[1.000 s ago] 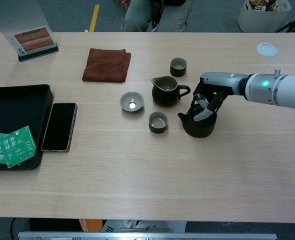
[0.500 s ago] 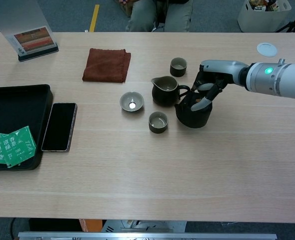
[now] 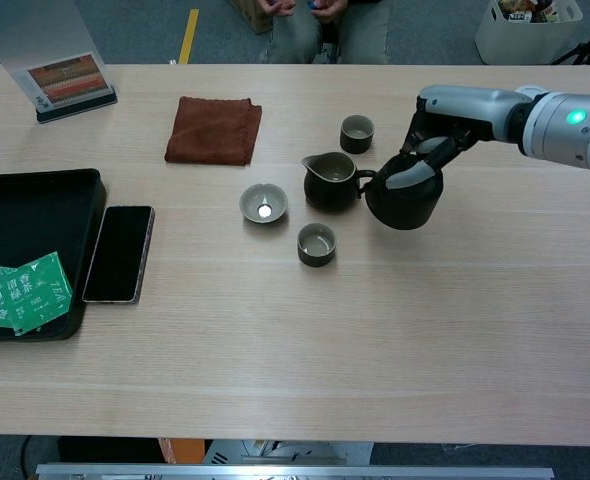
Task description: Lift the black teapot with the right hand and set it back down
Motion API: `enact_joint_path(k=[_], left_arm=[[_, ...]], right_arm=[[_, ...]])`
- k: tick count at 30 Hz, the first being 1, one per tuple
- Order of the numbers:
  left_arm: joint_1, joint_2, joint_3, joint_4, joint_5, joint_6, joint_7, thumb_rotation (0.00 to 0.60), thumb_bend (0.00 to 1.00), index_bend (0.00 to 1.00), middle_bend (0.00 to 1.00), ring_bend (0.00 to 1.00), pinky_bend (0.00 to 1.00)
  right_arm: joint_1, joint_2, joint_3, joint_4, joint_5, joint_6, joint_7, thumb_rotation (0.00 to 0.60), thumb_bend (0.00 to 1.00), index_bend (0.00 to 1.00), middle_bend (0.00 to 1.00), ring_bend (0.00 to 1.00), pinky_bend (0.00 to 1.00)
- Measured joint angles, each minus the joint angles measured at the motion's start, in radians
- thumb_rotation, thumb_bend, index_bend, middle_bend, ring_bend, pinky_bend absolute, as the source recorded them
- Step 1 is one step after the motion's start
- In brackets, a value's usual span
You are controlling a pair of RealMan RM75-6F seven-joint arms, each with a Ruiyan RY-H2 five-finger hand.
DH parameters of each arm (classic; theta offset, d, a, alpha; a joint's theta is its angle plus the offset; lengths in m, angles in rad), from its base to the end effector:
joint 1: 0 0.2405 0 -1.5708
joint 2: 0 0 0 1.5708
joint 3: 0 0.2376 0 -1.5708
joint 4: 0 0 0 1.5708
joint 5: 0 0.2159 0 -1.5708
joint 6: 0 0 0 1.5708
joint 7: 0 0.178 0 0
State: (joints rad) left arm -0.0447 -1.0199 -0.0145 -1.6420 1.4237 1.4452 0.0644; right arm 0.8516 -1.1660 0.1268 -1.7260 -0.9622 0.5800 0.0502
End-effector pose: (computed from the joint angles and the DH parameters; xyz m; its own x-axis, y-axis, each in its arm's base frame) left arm -0.3257 0.1929 0.1677 0.5029 0.0963 0.8590 0.8537 0.1001 -0.5111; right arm -0.1406 -0.3519 0.0064 0.2248 -0.6438 0.7315 -0.9693 -0.2242 0.1006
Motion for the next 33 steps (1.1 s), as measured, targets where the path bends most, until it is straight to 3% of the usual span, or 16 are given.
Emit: enact_joint_path(k=[3, 8, 13, 16, 24, 33], left_arm=[[0.001, -0.001, 0.000, 0.001, 0.003, 0.003, -0.004, 0.531, 0.38, 0.11, 0.13, 0.00, 0.04], [0.004, -0.001, 0.000, 0.005, 0.004, 0.006, -0.006, 0.529, 0.38, 0.11, 0.13, 0.00, 0.04], [0.004, -0.002, 0.002, 0.006, 0.006, 0.003, -0.008, 0.529, 0.38, 0.11, 0.13, 0.00, 0.04], [0.004, -0.002, 0.003, 0.009, 0.009, 0.002, -0.013, 0.531, 0.38, 0.11, 0.13, 0.00, 0.04], [0.004, -0.003, 0.004, 0.017, 0.016, 0.002, -0.025, 0.528, 0.38, 0.11, 0.13, 0.00, 0.04], [0.004, -0.003, 0.004, 0.019, 0.027, 0.007, -0.033, 0.529, 0.38, 0.11, 0.13, 0.00, 0.04]], right_arm=[[-0.002, 0.009, -0.007, -0.018, 0.017, 0.020, -0.016, 0.144, 0.00, 1.00, 1.00, 1.00, 0.29], [0.013, 0.022, -0.027, -0.037, 0.060, 0.029, -0.068, 0.128, 0.03, 1.00, 1.00, 1.00, 0.29], [0.025, 0.030, -0.040, -0.061, 0.086, 0.066, -0.114, 0.104, 0.43, 1.00, 1.00, 1.00, 0.29], [0.027, 0.035, -0.042, -0.071, 0.084, 0.088, -0.132, 0.100, 0.57, 1.00, 1.00, 1.00, 0.30], [0.030, 0.047, -0.046, -0.090, 0.079, 0.124, -0.176, 0.102, 0.64, 1.00, 1.00, 1.00, 0.30], [0.053, 0.067, -0.046, -0.099, 0.086, 0.164, -0.263, 0.154, 0.71, 1.00, 1.00, 1.00, 0.30]])
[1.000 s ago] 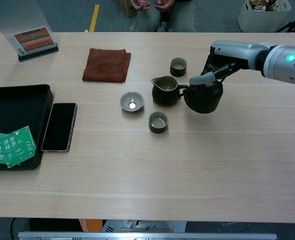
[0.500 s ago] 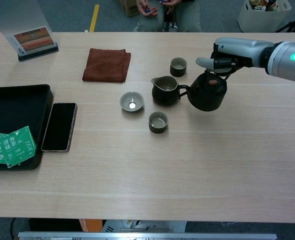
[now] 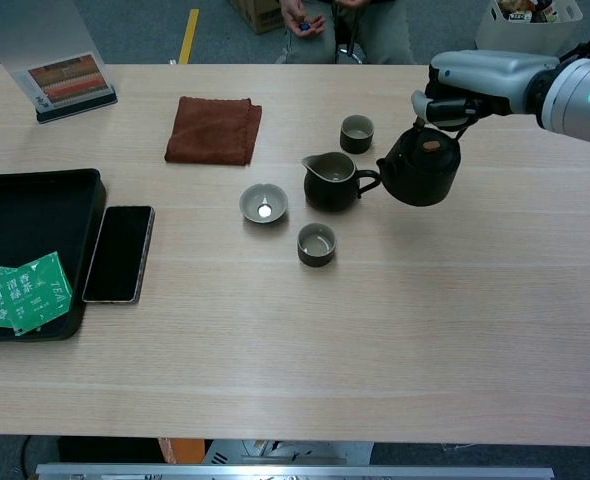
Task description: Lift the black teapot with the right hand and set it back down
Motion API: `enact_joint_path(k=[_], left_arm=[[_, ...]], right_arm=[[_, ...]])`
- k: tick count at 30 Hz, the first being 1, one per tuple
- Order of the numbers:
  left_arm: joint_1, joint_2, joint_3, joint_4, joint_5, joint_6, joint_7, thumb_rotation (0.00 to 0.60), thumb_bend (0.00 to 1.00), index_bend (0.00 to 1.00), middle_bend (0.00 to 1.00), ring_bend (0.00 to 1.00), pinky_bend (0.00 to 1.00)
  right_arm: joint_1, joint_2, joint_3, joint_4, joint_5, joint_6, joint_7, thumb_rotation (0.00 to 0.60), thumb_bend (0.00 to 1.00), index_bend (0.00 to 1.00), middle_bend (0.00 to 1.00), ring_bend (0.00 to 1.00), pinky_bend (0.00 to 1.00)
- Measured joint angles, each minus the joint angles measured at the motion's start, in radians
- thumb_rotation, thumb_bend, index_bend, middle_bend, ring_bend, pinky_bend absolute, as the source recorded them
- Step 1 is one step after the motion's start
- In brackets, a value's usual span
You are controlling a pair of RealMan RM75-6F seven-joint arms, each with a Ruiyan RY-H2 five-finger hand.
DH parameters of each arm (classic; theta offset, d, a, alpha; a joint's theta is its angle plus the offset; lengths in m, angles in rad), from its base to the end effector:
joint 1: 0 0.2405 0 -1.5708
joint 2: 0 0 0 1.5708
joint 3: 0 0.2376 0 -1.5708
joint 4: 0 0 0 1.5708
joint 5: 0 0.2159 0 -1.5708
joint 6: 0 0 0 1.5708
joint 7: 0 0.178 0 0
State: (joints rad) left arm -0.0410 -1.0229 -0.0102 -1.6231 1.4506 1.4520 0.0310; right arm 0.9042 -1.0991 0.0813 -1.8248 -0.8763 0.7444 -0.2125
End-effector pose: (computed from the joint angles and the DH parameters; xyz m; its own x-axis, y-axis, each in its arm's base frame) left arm -0.3257 0.1914 0.1674 0.4913 0.0911 0.8662 0.8633 0.0807 -0.4982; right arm -0.1261 -0.3563 0.0343 0.4260 -0.4922 0.7591 -0.8977 -0.3346 0.2868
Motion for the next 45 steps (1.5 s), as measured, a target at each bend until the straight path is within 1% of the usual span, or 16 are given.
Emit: enact_joint_path(k=[6, 14, 17, 19, 27, 31, 37, 45], left_arm=[[0.001, -0.002, 0.001, 0.004, 0.004, 0.002, -0.005, 0.530, 0.38, 0.11, 0.13, 0.00, 0.04], [0.002, -0.004, 0.001, 0.010, 0.007, 0.005, -0.010, 0.529, 0.38, 0.11, 0.14, 0.00, 0.04], [0.004, -0.005, 0.001, 0.013, 0.006, 0.006, -0.013, 0.527, 0.38, 0.11, 0.14, 0.00, 0.04], [0.005, -0.005, 0.001, 0.014, 0.006, 0.007, -0.014, 0.528, 0.38, 0.11, 0.14, 0.00, 0.04], [0.009, -0.003, 0.002, 0.020, 0.007, 0.011, -0.024, 0.528, 0.38, 0.11, 0.14, 0.00, 0.04], [0.011, -0.003, 0.003, 0.022, 0.009, 0.014, -0.028, 0.531, 0.38, 0.11, 0.14, 0.00, 0.04], [0.013, -0.005, 0.003, 0.027, 0.009, 0.015, -0.033, 0.531, 0.38, 0.11, 0.14, 0.00, 0.04], [0.016, -0.008, 0.003, 0.033, 0.010, 0.017, -0.041, 0.529, 0.38, 0.11, 0.14, 0.00, 0.04]], right_arm=[[0.012, 0.002, 0.002, -0.001, 0.014, 0.041, -0.061, 0.224, 0.71, 1.00, 1.00, 0.99, 0.30], [0.030, -0.007, 0.006, 0.009, 0.042, 0.061, -0.110, 0.245, 0.71, 1.00, 1.00, 0.99, 0.30], [0.036, -0.010, 0.006, 0.014, 0.047, 0.064, -0.129, 0.286, 0.71, 1.00, 1.00, 0.98, 0.30], [0.041, -0.011, 0.007, 0.016, 0.056, 0.066, -0.138, 0.300, 0.71, 1.00, 1.00, 0.98, 0.30], [0.043, -0.021, 0.005, 0.032, 0.074, 0.079, -0.158, 0.306, 0.70, 1.00, 1.00, 0.98, 0.30], [0.041, -0.028, 0.001, 0.039, 0.075, 0.099, -0.182, 0.327, 0.67, 1.00, 1.00, 0.97, 0.30], [0.042, -0.037, 0.005, 0.059, 0.093, 0.110, -0.196, 0.331, 0.66, 1.00, 1.00, 0.97, 0.30], [0.058, -0.071, 0.009, 0.132, 0.122, 0.122, -0.243, 0.331, 0.66, 1.00, 1.00, 0.97, 0.32]])
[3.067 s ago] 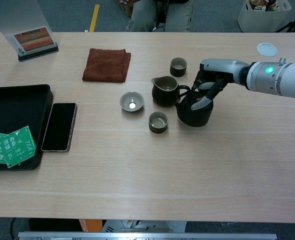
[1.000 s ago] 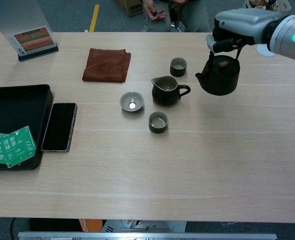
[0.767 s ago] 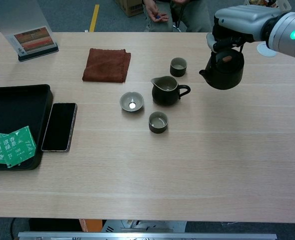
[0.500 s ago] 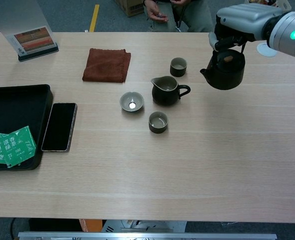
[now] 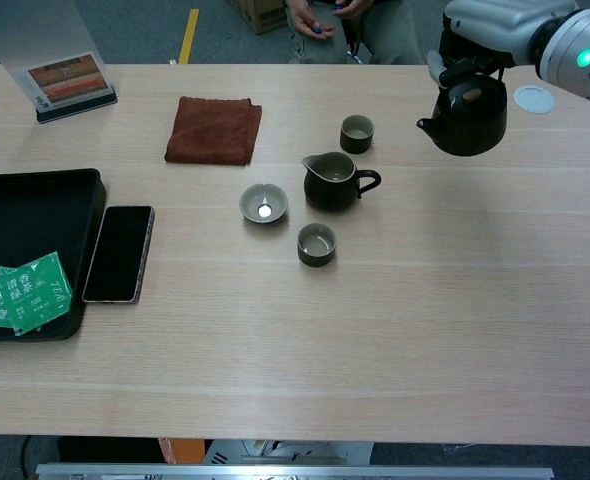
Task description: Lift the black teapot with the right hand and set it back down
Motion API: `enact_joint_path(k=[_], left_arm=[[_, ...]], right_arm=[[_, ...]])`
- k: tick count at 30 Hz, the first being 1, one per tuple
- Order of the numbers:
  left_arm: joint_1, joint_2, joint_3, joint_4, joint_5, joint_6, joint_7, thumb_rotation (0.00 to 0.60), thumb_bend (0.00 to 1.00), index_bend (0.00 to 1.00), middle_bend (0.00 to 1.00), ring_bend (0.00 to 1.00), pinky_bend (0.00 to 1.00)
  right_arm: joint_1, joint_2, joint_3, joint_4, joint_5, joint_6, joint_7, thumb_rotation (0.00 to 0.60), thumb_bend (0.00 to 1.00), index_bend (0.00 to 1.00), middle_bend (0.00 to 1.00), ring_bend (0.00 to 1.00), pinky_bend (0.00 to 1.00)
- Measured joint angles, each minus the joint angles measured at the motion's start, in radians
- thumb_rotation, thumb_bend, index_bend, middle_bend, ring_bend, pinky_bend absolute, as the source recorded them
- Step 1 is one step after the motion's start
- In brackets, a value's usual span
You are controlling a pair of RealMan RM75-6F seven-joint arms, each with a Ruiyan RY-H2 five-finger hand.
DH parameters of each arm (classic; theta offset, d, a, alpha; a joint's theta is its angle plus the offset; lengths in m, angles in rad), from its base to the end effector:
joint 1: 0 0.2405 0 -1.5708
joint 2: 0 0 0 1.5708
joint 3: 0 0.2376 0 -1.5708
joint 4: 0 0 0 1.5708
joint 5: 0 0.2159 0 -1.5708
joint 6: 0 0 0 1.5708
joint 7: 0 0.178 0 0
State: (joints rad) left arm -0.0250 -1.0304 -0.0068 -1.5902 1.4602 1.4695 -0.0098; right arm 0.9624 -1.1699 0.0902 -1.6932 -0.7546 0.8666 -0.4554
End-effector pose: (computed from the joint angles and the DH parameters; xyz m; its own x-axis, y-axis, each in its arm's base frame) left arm -0.3320 0.1859 0.1706 0.4795 0.0807 0.8738 0.8696 0.0894 -0.4855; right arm -0.1281 -0.3995 0.0510 0.5924 -0.2971 0.7488 -0.8013 -0.3136 0.5095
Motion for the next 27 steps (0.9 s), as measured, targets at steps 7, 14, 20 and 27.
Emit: enact_joint_path(k=[7, 14, 20, 27], left_arm=[[0.006, 0.000, 0.000, 0.002, 0.000, 0.007, -0.004, 0.530, 0.38, 0.11, 0.14, 0.00, 0.04], [0.012, 0.004, 0.000, -0.004, -0.004, 0.013, 0.001, 0.529, 0.38, 0.11, 0.14, 0.00, 0.04], [0.015, 0.009, 0.000, -0.016, -0.003, 0.018, 0.009, 0.530, 0.38, 0.11, 0.14, 0.00, 0.04], [0.021, 0.010, -0.001, -0.022, -0.008, 0.025, 0.011, 0.530, 0.38, 0.11, 0.14, 0.00, 0.04]], right_arm=[[0.022, -0.059, 0.013, 0.088, 0.029, -0.010, -0.022, 0.332, 0.65, 1.00, 1.00, 0.95, 0.32], [0.046, -0.140, 0.031, 0.197, 0.048, -0.030, -0.026, 0.335, 0.65, 1.00, 1.00, 0.95, 0.32], [0.075, -0.207, 0.044, 0.288, 0.079, -0.049, -0.049, 0.339, 0.65, 1.00, 0.99, 0.95, 0.32], [0.111, -0.277, 0.052, 0.392, 0.126, -0.070, -0.095, 0.339, 0.65, 1.00, 0.99, 0.95, 0.32]])
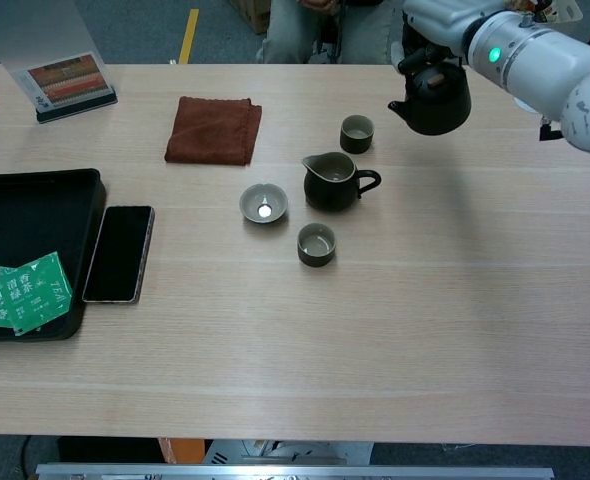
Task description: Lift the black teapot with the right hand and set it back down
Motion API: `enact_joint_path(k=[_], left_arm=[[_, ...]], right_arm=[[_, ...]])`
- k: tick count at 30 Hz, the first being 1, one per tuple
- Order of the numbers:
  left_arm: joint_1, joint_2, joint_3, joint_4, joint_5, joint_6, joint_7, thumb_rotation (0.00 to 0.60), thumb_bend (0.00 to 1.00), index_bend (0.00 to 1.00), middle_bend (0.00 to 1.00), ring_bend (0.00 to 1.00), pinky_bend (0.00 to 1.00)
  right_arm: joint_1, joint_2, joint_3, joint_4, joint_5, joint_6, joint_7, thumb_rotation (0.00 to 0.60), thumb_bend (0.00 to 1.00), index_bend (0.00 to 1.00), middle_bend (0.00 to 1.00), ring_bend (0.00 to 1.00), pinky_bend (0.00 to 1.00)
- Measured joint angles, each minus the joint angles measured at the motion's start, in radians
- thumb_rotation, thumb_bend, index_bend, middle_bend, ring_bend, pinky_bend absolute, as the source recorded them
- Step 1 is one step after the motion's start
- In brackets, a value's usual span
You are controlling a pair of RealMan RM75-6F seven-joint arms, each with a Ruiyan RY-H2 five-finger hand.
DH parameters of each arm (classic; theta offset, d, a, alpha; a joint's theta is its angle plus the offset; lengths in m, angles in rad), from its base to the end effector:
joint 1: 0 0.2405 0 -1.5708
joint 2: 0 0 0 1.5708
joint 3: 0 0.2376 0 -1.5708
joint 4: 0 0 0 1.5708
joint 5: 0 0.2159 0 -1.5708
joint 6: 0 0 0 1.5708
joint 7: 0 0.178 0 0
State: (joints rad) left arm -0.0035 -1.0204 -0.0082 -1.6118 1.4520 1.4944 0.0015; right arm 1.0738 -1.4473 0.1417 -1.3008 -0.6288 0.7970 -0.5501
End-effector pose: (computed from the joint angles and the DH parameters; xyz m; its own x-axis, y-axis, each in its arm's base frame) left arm -0.3314 0.1793 0.1759 0.4802 0.0661 0.8747 0.8671 0.1150 -0.4847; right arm -0.1167 -0.4597 0.0084 0.6349 -0.2471 0.7320 -0.7709 -0.2662 0.5787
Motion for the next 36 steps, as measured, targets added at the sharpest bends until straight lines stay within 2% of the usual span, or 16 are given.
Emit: enact_joint_path(k=[18, 36], left_arm=[[0.024, 0.006, -0.002, -0.005, -0.014, 0.022, -0.001, 0.528, 0.38, 0.11, 0.14, 0.00, 0.04], [0.038, 0.003, -0.002, 0.000, -0.020, 0.029, -0.003, 0.532, 0.38, 0.11, 0.14, 0.00, 0.04]], right_arm=[[0.099, -0.162, 0.016, 0.241, 0.082, -0.065, -0.125, 0.340, 0.65, 1.00, 0.99, 0.95, 0.32], [0.144, -0.212, 0.016, 0.319, 0.108, -0.073, -0.232, 0.340, 0.63, 1.00, 0.99, 0.95, 0.32]])
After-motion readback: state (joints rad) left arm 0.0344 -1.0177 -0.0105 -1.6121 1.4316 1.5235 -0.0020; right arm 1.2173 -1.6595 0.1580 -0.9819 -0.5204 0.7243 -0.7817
